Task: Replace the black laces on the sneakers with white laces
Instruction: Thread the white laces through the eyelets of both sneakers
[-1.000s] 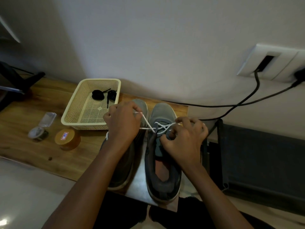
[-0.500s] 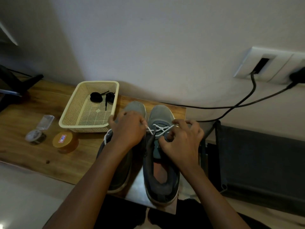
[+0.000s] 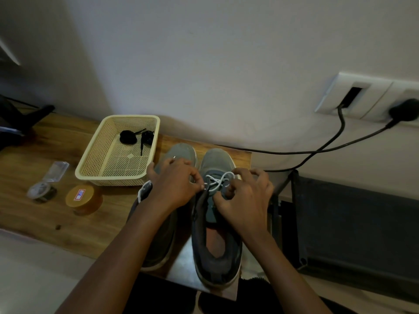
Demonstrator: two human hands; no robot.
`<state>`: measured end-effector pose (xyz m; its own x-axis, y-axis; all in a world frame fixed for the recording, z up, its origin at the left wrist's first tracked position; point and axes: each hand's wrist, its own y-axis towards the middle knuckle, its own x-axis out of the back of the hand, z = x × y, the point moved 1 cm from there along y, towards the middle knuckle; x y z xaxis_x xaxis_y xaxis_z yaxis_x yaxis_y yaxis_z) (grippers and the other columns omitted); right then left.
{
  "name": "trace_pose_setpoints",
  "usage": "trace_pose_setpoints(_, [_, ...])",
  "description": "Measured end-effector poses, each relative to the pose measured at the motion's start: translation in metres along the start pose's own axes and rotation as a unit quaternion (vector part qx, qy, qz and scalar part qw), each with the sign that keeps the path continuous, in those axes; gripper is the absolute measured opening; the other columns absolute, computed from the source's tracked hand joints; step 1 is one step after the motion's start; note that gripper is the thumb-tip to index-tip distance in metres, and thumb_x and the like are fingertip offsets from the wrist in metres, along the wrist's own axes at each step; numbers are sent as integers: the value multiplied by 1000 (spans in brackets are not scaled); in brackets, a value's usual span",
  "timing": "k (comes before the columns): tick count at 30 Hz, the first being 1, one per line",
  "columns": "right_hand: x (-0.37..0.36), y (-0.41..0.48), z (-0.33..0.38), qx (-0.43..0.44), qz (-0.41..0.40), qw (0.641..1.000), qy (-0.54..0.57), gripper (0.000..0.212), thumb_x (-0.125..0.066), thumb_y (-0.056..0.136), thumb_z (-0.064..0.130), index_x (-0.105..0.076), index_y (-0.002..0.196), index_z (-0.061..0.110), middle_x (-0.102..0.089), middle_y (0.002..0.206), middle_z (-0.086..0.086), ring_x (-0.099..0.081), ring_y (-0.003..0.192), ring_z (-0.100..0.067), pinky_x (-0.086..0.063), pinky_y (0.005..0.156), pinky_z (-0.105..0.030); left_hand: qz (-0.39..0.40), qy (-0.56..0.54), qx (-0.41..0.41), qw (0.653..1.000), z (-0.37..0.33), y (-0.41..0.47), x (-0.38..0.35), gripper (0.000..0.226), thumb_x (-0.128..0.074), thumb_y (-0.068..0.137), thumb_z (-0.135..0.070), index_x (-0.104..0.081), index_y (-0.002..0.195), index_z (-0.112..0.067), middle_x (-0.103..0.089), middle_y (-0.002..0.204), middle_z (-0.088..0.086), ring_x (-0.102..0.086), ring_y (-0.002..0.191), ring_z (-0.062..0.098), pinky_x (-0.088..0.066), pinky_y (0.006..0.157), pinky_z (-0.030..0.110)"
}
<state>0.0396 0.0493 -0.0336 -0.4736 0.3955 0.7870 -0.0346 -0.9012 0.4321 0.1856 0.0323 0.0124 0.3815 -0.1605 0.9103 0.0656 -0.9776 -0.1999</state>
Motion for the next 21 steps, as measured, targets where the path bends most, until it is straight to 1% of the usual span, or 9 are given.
trace_pose_setpoints(2, [0,0,-1,-4,3,1000,11,34,-42,63,43,-58,51,16,-66,104,2,-46,109,-31,-33,88,-45,-20,-9,9,1000,-1,0,0,19,-62,89,-36,-56,70,-35,-47,136,-13,-21,138,18,-1,114,49])
trace_pose_setpoints(4, [-1,0,-2,-5,6,1000,18,33,-42,63,43,-56,51,16,-66,106,1,-45,110,-31,-33,88,-45,-69,-27,41,996,1,1,3,19,-55,93,-31,-55,75,-34,-51,129,-10,-27,135,19,-3,113,48])
trace_pose_setpoints(6, [-1,-1,-2,-5,9,1000,23,33,-42,63,43,-56,51,16,-66,106,1,-44,111,-30,-32,89,-45,-112,-43,67,990,7,2,5,15,-54,94,-31,-54,79,-33,-51,129,-10,-30,133,20,-4,112,48])
trace_pose_setpoints(7, [0,-1,-2,-4,10,1000,24,33,-42,63,43,-56,51,16,-66,105,1,-44,111,-30,-31,89,-44,-119,-54,68,989,9,3,6,13,-54,93,-32,-54,81,-34,-51,130,-10,-30,133,20,-5,112,48])
trace_pose_setpoints(10, [0,0,-1,-4,14,1000,23,34,-42,63,43,-58,52,15,-66,106,0,-46,111,-31,-32,88,-45,-94,-64,21,993,6,3,7,10,-61,88,-33,-55,83,-39,-50,131,-13,-29,134,17,-2,112,48])
trace_pose_setpoints(13, [0,0,-1,-8,20,1000,18,37,-41,63,44,-60,53,13,-66,107,-1,-45,111,-31,-32,88,-45,-45,-8,-35,998,-1,0,3,10,-67,83,-35,-60,82,-43,-43,138,-17,-21,138,13,5,112,49])
trace_pose_setpoints(16, [1,0,0,-9,24,1000,11,39,-40,63,45,-61,54,13,-66,107,0,-46,110,-31,-31,89,-43,-21,46,-41,998,-3,-2,0,6,-65,84,-40,-67,89,-41,-41,141,-17,-17,140,14,7,112,52])
trace_pose_setpoints(19, [1,0,0,-8,26,1000,9,40,-41,63,45,-62,54,13,-66,107,0,-47,110,-31,-32,88,-44,-38,51,-35,997,-5,-4,-2,6,-65,84,-40,-69,84,-36,-45,132,-16,-22,135,15,1,112,48])
trace_pose_setpoints(21, [1,1,0,-9,24,1000,10,37,-41,62,45,-60,52,14,-67,105,0,-48,109,-32,-33,87,-44,-70,61,-31,995,-7,-4,-1,5,-65,82,-38,-68,80,-34,-46,124,-14,-28,128,16,-9,109,43])
